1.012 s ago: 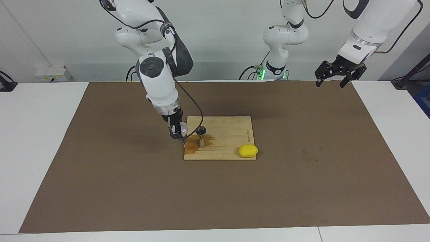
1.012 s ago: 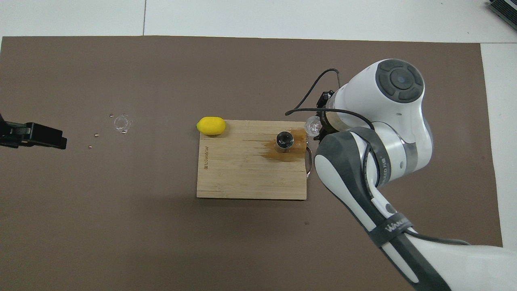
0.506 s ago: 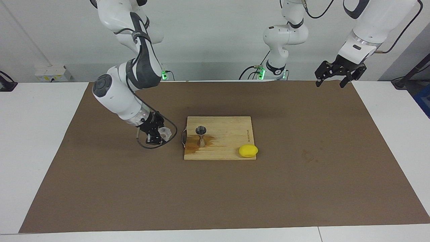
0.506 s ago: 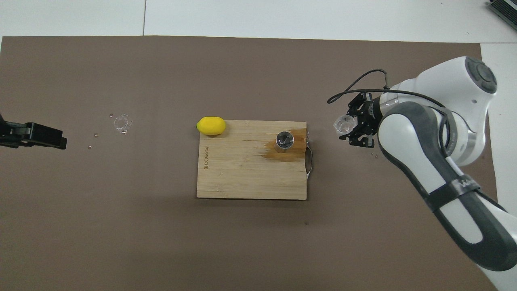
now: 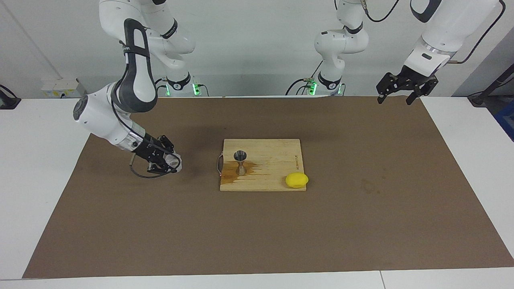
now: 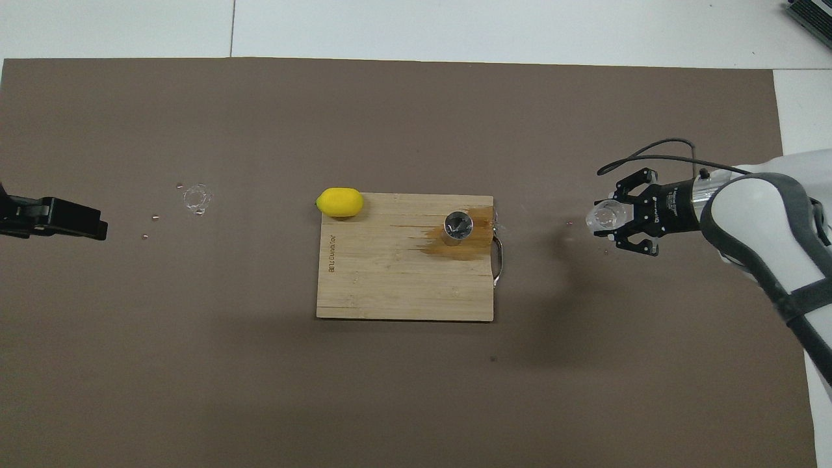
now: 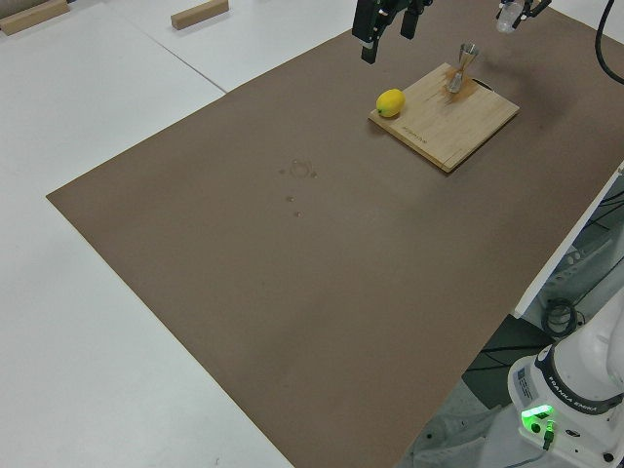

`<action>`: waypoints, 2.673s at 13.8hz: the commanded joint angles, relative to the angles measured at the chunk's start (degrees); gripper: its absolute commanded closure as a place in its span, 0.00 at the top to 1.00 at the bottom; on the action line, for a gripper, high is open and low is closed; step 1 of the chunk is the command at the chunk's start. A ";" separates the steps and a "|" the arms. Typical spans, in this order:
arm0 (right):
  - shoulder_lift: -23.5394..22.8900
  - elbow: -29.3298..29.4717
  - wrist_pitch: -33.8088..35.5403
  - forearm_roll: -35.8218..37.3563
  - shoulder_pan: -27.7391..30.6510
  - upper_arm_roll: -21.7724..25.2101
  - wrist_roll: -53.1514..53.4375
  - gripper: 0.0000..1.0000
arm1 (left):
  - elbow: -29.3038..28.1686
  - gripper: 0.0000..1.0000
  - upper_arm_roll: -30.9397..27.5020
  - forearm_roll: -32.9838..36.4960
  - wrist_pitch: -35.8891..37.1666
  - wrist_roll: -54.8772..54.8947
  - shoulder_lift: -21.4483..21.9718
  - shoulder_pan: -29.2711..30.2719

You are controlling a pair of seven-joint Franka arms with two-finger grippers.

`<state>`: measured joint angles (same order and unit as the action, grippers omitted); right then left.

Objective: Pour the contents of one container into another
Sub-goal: 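Turn the glass upright and carry it back with the right gripper, then lower the clear glass onto the table and open the right gripper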

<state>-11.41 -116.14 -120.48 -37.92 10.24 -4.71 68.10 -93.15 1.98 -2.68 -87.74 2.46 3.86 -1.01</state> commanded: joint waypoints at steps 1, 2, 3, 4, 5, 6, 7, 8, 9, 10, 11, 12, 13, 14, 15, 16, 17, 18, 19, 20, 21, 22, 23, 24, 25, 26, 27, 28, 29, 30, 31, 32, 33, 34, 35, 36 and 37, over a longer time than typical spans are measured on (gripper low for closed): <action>1.30 -3.57 -1.16 -3.30 3.46 -0.83 -7.78 0.00 | -0.37 1.00 0.21 -0.83 0.82 0.35 0.71 0.75; 1.04 -3.66 -1.07 -3.82 4.43 -0.92 -8.93 0.00 | -0.37 1.00 0.21 -0.83 0.82 0.35 0.71 0.75; 0.34 -3.83 -0.90 -3.91 5.31 -0.92 -10.60 0.00 | -0.37 1.00 0.21 -0.83 0.82 0.35 0.71 0.75; -0.19 -3.83 -0.81 -4.00 6.19 -0.92 -12.18 0.00 | -0.37 1.00 0.21 -0.83 0.82 0.35 0.71 0.75; -0.98 -3.92 -0.55 -4.35 7.07 -0.92 -14.11 0.00 | -0.37 1.00 0.21 -0.83 0.82 0.35 0.71 0.75; -1.85 -3.83 -0.02 -5.49 8.21 -0.92 -16.48 0.00 | -0.37 1.00 0.21 -0.83 0.82 0.35 0.71 0.75; -2.64 -3.83 0.24 -6.02 9.09 -0.92 -18.77 0.00 | -0.37 1.00 0.21 -0.83 0.82 0.35 0.71 0.75; -3.26 -3.83 0.33 -6.11 9.88 -0.83 -20.01 0.00 | -0.37 1.00 0.21 -0.83 0.82 0.35 0.71 0.75; -3.79 -3.83 0.33 -6.11 10.15 -0.92 -20.37 0.00 | -0.37 1.00 0.21 -0.83 0.82 0.35 0.71 0.75; -4.40 -3.75 0.42 -6.11 10.24 -0.83 -21.76 0.00 | -0.37 1.00 0.21 -0.83 0.82 0.35 0.71 0.75; -4.67 -3.83 0.42 -6.11 10.33 -0.83 -23.17 0.00 | -0.37 1.00 0.21 -0.83 0.82 0.35 0.71 0.75; -4.76 -3.83 0.51 -6.11 10.42 -0.83 -23.27 0.00 | -0.37 1.00 0.21 -0.83 0.82 0.35 0.71 0.75; -4.76 -3.92 0.42 -6.11 10.42 -0.83 -23.27 0.00 | -0.37 1.00 0.21 -0.83 0.82 0.35 0.71 0.75; -4.76 -4.10 0.42 -6.20 10.42 -0.83 -23.27 0.00 | -0.37 1.00 0.21 -0.83 0.82 0.35 0.71 0.75; -4.68 -4.36 0.42 -6.20 10.42 -0.83 -23.19 0.00 | -0.37 1.00 0.21 -0.83 0.82 0.35 0.71 0.75; -4.59 -4.80 0.16 -6.20 10.42 -0.83 -23.10 0.00 | -0.37 1.00 0.21 -0.83 0.82 0.43 0.71 0.75; -4.50 -5.15 0.07 -6.20 10.42 -0.83 -23.18 0.00 | -0.37 1.00 0.21 -0.83 0.82 0.35 0.71 0.75; -4.41 -5.41 -0.19 -6.20 10.42 -0.83 -23.36 0.00 | -0.37 1.00 0.21 -0.83 0.82 0.35 0.71 0.75; -4.32 -5.68 -0.28 -6.20 10.42 -0.83 -23.62 0.13 | -0.37 1.00 0.21 -0.83 0.82 0.35 0.71 0.75; -4.24 -5.94 -0.37 -6.20 10.42 -0.83 -23.71 0.34 | -0.37 1.00 0.21 -0.83 0.82 0.35 0.71 0.75; -4.24 -6.12 -0.63 -6.20 10.33 -0.74 -23.80 0.61 | -0.37 1.00 0.21 -0.83 0.82 0.35 0.71 0.75; -4.06 -6.21 -0.63 -5.94 10.33 -0.66 -23.97 0.91 | -0.37 1.00 0.21 -0.83 0.82 0.35 0.71 0.75; -3.97 -6.64 -0.63 -5.76 10.42 -0.57 -23.71 1.00 | -0.37 1.00 0.21 -0.83 0.82 0.35 0.71 0.75; -3.88 -6.73 -0.63 -5.59 10.33 -0.48 -23.36 1.00 | -0.37 1.00 0.21 -0.83 0.82 0.35 0.71 0.75; -3.71 -6.73 -0.55 -5.50 10.42 -0.48 -23.27 1.00 | -0.37 1.00 0.21 -0.83 0.82 0.35 0.71 0.75; -3.01 -6.73 -0.54 -5.41 10.33 -0.48 -23.10 1.00 | -0.37 1.00 0.21 -0.83 0.90 0.35 0.71 0.75; -2.57 -6.73 -0.54 -5.41 10.33 -0.48 -23.01 1.00 | -0.37 1.00 0.21 -0.83 0.82 0.35 0.71 0.75; -1.61 -6.73 -0.54 -5.06 10.24 -0.48 -23.10 1.00 | -0.37 1.00 0.21 -0.83 0.82 0.35 0.71 0.75; -0.73 -6.73 -0.54 -4.19 9.89 -0.48 -23.01 1.00 | -0.37 1.00 0.21 -0.83 0.82 0.35 0.71 0.75; -0.02 -6.65 -0.46 -3.74 9.80 -0.48 -23.01 1.00 | -0.37 1.00 0.21 -0.83 0.82 0.35 0.71 0.75; 0.68 -6.56 -0.46 -3.48 9.45 -0.48 -23.01 1.00 | -0.37 1.00 0.21 -0.83 0.82 0.43 0.71 0.75; 0.95 -6.47 -0.54 -3.04 9.36 -0.65 -23.01 1.00 | -0.37 1.00 0.21 -0.83 0.82 0.35 0.71 0.75; 1.21 -6.30 -0.46 -2.43 8.49 -0.74 -23.27 1.00 | -0.37 1.00 0.21 -0.83 0.82 0.35 0.71 0.75; 2.00 -6.03 -0.46 -1.38 6.57 -0.66 -23.79 1.00 | -0.37 1.00 0.21 -0.83 0.82 0.35 0.71 0.75; 3.14 -5.94 -0.46 1.50 4.46 -0.57 -23.71 1.00 | -0.37 1.00 0.21 -0.83 0.82 0.35 0.71 0.75; 3.67 -5.77 0.07 4.67 3.14 -0.74 -23.89 1.00 | -0.37 1.00 0.21 -0.83 0.82 0.35 0.71 0.75; 4.37 -5.77 0.51 8.00 1.21 -0.74 -24.32 1.00 | -0.37 1.00 0.21 -0.83 0.82 0.35 0.71 0.75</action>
<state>-9.29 -121.23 -120.40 -34.60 14.17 -5.36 45.20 -93.15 1.98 -2.69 -87.71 2.47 3.86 -1.01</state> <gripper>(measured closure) 0.000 0.000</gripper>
